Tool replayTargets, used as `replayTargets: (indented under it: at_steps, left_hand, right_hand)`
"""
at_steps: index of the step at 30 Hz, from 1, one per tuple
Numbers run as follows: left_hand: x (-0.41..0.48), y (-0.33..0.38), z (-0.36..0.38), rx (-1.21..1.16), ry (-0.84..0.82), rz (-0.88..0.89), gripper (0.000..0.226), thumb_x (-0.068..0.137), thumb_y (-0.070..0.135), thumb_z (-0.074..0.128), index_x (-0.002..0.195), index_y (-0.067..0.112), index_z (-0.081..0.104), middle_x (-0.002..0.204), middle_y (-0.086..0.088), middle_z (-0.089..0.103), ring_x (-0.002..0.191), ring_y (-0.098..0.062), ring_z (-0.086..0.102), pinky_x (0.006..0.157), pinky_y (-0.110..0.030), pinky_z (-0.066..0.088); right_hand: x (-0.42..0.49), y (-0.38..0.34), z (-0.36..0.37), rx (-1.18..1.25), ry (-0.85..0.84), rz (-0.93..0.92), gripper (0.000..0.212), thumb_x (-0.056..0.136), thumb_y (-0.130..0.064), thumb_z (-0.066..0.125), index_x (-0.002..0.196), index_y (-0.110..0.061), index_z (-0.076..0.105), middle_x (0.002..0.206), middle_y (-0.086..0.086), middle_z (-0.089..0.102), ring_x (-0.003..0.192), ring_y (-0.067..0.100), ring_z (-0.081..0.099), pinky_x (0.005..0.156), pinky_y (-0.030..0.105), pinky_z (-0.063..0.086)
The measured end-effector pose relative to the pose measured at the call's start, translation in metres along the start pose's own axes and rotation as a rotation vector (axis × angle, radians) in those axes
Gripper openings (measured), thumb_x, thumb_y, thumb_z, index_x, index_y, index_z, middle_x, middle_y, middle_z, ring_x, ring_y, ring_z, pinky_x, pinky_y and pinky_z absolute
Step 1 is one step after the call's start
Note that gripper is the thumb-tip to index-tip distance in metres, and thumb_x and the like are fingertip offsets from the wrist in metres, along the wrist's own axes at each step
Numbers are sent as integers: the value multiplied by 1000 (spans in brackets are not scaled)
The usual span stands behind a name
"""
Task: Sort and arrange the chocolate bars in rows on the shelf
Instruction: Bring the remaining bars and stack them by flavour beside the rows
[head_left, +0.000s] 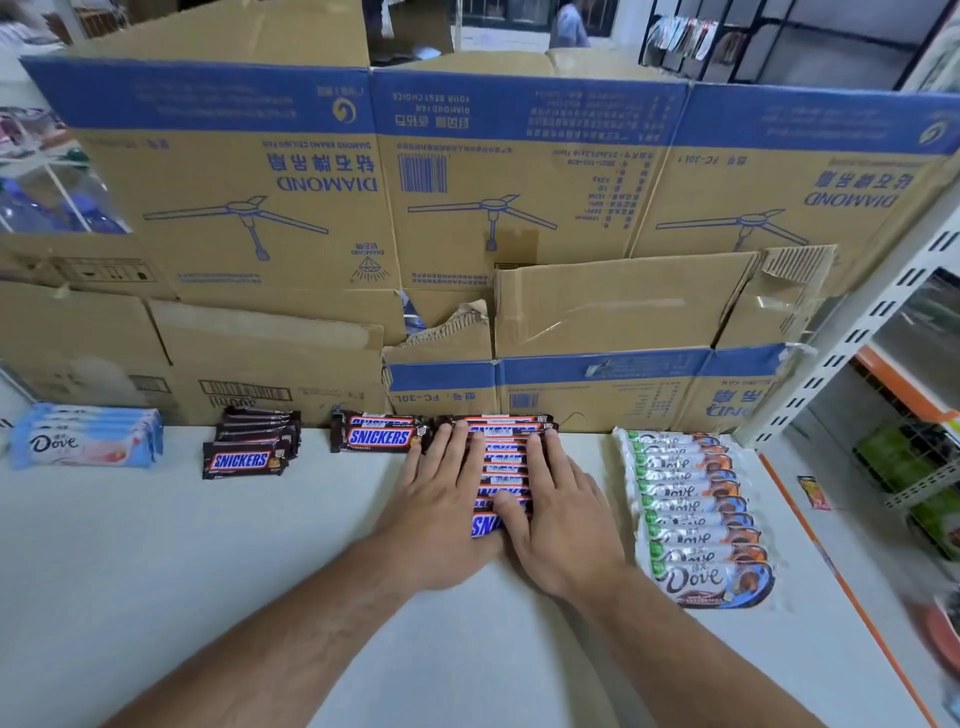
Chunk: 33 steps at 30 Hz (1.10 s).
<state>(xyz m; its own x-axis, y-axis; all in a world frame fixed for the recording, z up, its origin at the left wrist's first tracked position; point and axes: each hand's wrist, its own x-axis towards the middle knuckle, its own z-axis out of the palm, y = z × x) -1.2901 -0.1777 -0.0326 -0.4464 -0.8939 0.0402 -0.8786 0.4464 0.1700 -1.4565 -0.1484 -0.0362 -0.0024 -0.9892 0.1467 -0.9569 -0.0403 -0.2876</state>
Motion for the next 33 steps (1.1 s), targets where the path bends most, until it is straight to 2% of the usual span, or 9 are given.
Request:
replayTargets:
  at_steps: [5, 11, 15, 20, 21, 23, 26, 29, 33]
  left_hand:
    - [-31, -1, 16, -135, 200, -52, 91, 88, 60, 36, 153, 4, 8, 162, -11, 0, 149, -20, -6, 120, -42, 10]
    - [-48, -4, 25, 2, 145, -125, 72, 99, 50, 7, 151, 1, 17, 156, -14, 27, 144, -26, 28, 111, -47, 36]
    - [-47, -4, 26, -13, 161, -117, 73, 97, 48, 19, 152, -1, 10, 155, -16, 29, 142, -27, 31, 113, -44, 30]
    - [-49, -3, 19, -184, 135, -164, 87, 87, 58, 12, 149, 6, -17, 162, -12, 2, 149, -21, 3, 117, -29, -3]
    - [-51, -2, 16, -236, 145, -176, 88, 86, 59, 16, 150, 7, -14, 162, -11, 2, 149, -21, 2, 118, -29, -3]
    - [-56, -1, 7, -291, 259, -118, 83, 87, 52, 35, 152, 6, 14, 158, -11, 22, 146, -25, 18, 120, -34, 12]
    - [-65, 5, 0, -282, 421, 166, 38, 80, 32, 58, 115, 16, 60, 117, 1, 57, 112, -22, 52, 96, -38, 43]
    - [-68, 20, 0, -273, 362, 322, 9, 79, 25, 60, 85, 19, 63, 92, 6, 58, 90, -19, 52, 78, -35, 46]
    - [-61, 42, 9, -318, 259, 409, 15, 76, 25, 56, 87, 17, 62, 96, 5, 59, 93, -19, 51, 84, -34, 46]
  right_hand:
    - [-23, -3, -5, -40, 2, -42, 88, 91, -70, 15, 154, -10, 2, 162, 7, 2, 149, 21, -5, 120, 41, 11]
    - [-39, -2, 13, -85, -24, 6, 81, 93, -62, 22, 154, -12, 6, 162, 6, 8, 147, 26, 13, 117, 42, 21]
    - [-41, -4, 10, -78, 0, 2, 81, 92, -59, 27, 154, -12, 5, 162, 7, 7, 147, 25, 15, 117, 42, 21]
    - [-43, -7, 5, -80, 22, -12, 83, 93, -59, 31, 153, -8, 6, 161, 11, 7, 148, 24, 9, 118, 42, 20]
    - [-43, -8, 2, -88, 28, -11, 83, 93, -59, 32, 153, -7, 9, 161, 12, 10, 148, 25, 9, 118, 42, 20]
    - [-50, -12, -6, -93, 59, -2, 80, 91, -56, 40, 151, -7, 21, 158, 13, 22, 145, 28, 20, 116, 44, 26]
    - [-66, -16, -19, -85, 139, -52, 68, 81, -43, 57, 138, -8, 45, 142, 10, 45, 131, 31, 40, 105, 44, 39]
    - [-82, -14, -27, -97, 214, -82, 46, 75, -33, 60, 116, -14, 59, 121, 2, 56, 113, 27, 51, 89, 39, 44]
    - [-93, 0, -30, -126, 230, -83, 32, 73, -30, 58, 101, -16, 64, 106, -1, 61, 97, 26, 57, 77, 39, 45]
